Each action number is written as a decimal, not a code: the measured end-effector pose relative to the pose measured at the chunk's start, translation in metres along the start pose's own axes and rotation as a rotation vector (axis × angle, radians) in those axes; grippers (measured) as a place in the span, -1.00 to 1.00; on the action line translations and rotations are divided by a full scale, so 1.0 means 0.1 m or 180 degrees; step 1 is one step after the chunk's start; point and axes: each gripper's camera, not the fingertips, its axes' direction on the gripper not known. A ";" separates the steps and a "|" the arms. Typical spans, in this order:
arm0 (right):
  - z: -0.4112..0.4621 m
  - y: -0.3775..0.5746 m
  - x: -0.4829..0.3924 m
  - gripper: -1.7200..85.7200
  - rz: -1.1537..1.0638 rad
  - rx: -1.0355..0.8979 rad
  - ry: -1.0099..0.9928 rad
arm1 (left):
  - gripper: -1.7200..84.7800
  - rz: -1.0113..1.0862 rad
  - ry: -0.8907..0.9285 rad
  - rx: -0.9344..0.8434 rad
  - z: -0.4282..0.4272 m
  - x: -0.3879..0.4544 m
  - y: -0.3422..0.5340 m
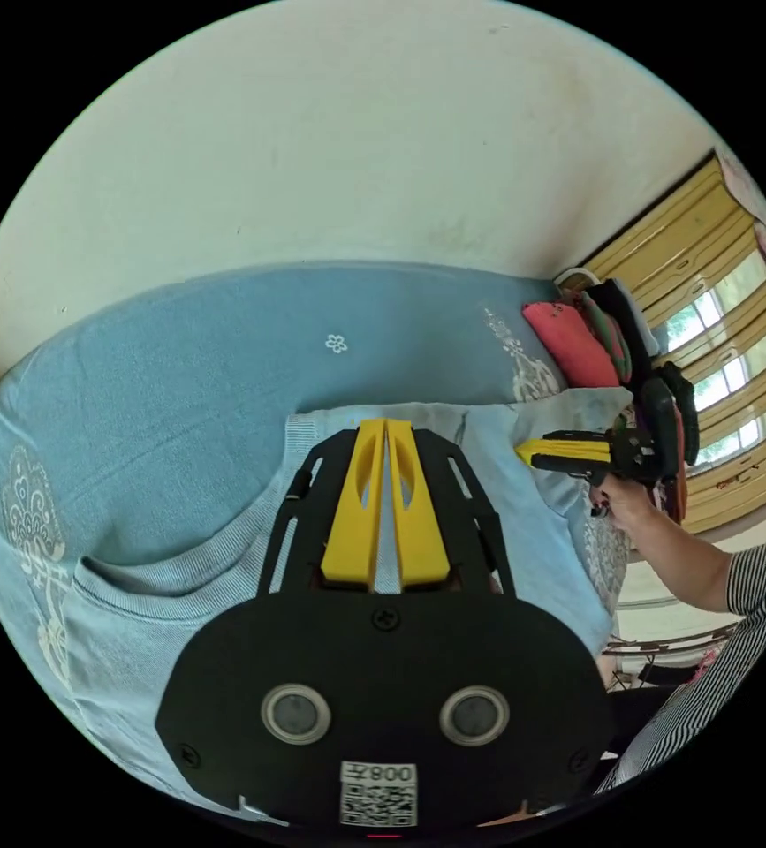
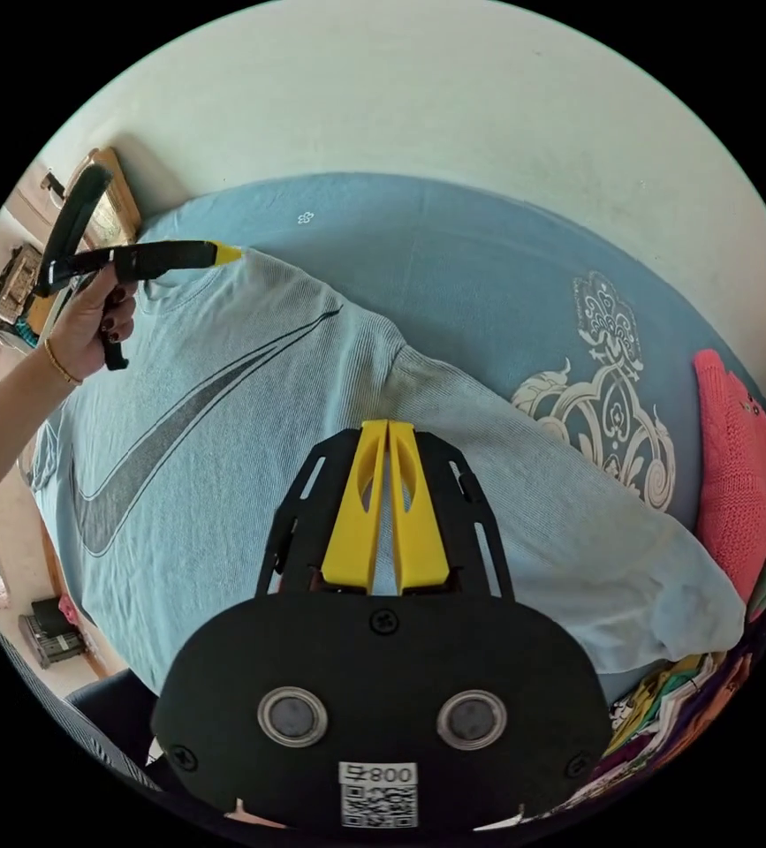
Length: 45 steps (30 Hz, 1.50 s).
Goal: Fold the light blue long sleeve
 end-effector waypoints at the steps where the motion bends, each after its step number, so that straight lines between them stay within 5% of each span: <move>1: -0.08 0.08 0.10 -0.96 0.0066 -0.0053 -0.0098 | -0.96 0.0086 0.0077 0.0043 -0.04 0.16 0.11; 11: -0.23 1.19 0.53 -0.96 0.0347 -0.0107 -0.0298 | -0.96 0.0095 0.0013 -0.0677 0.46 0.80 0.62; 17: -0.49 1.32 0.65 -0.96 0.0346 -0.0031 -0.0117 | -0.96 -0.0623 -0.0467 -0.0130 -0.45 0.81 1.20; 22: -0.66 1.76 0.32 -0.96 0.0044 -0.0001 -0.0399 | -0.96 -0.1605 -0.1231 -0.0631 -1.02 0.88 2.31; 27: -0.31 1.94 0.23 -0.96 -0.0234 -0.0393 -0.0217 | -0.96 -0.1754 -0.1527 -0.1140 -0.75 1.01 2.61; 33: -0.60 2.22 0.42 -0.96 -0.0048 -0.0264 -0.0229 | -0.96 -0.1741 -0.1721 -0.1122 -0.80 1.53 2.62; 40: -0.56 2.77 0.52 -0.96 0.0201 -0.0371 -0.0468 | -0.96 -0.2155 -0.1201 -0.0984 -0.88 1.94 2.74; 45: -0.76 3.40 0.45 -0.96 0.0234 -0.0375 -0.0542 | -0.96 -0.2103 -0.1372 -0.1923 -0.55 2.43 2.98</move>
